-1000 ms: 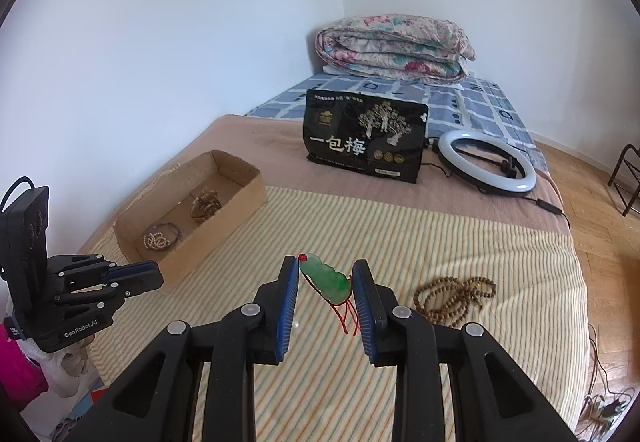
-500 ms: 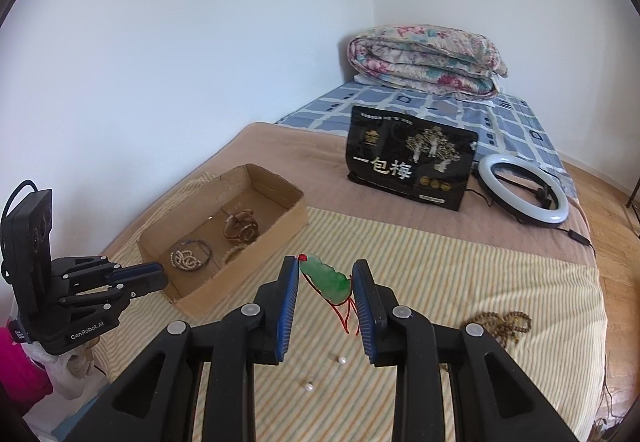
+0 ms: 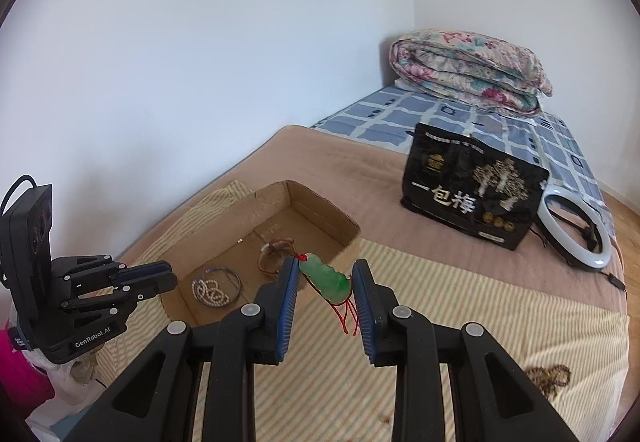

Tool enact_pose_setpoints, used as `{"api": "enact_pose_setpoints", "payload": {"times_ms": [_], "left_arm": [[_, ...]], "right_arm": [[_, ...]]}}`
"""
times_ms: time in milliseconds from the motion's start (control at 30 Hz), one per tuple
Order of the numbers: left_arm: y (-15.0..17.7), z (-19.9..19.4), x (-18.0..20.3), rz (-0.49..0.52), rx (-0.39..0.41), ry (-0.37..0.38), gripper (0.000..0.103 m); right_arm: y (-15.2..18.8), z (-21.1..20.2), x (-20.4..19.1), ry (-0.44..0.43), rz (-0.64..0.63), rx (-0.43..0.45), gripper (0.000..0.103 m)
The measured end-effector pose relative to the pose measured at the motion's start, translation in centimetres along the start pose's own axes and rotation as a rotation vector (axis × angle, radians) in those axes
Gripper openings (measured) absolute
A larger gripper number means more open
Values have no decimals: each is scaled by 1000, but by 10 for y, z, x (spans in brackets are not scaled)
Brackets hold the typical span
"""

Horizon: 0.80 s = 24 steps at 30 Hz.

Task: Organize jewelry
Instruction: 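Carry the pearl in the left tool while the right tool carries the jade pendant to the box, then open both tools to drop the pearl and jade pendant into the box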

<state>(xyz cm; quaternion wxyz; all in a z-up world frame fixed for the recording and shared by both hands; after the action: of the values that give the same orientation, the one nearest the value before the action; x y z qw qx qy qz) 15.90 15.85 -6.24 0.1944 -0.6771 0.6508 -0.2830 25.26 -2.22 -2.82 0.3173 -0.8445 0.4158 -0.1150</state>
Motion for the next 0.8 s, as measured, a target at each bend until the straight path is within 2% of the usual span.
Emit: {"api": "enact_pose_setpoints", "payload": {"times_ms": [367,800], "left_arm": [[-14,19,-31,-30,-5,-24,8],[-20,58,-44,-50,-48,-39,8]], "right_arm": [[-39,45,-13,-43,-3,7,28],[-51,109,-9,-49,18,-44,28]]}}
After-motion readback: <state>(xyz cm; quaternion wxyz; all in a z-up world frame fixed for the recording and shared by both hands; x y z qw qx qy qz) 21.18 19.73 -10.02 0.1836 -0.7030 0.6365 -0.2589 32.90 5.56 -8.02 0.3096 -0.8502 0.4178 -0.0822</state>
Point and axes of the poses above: each gripper's, at about its wrist camera, not at the fingertips, and z roughly the way its jaws point, x to its right, y to its underside, the point moved 2 cm from there along z, roughly the way its jaws point, and after that the axes turned 9 degrees about -x, right-handed, at the moved point
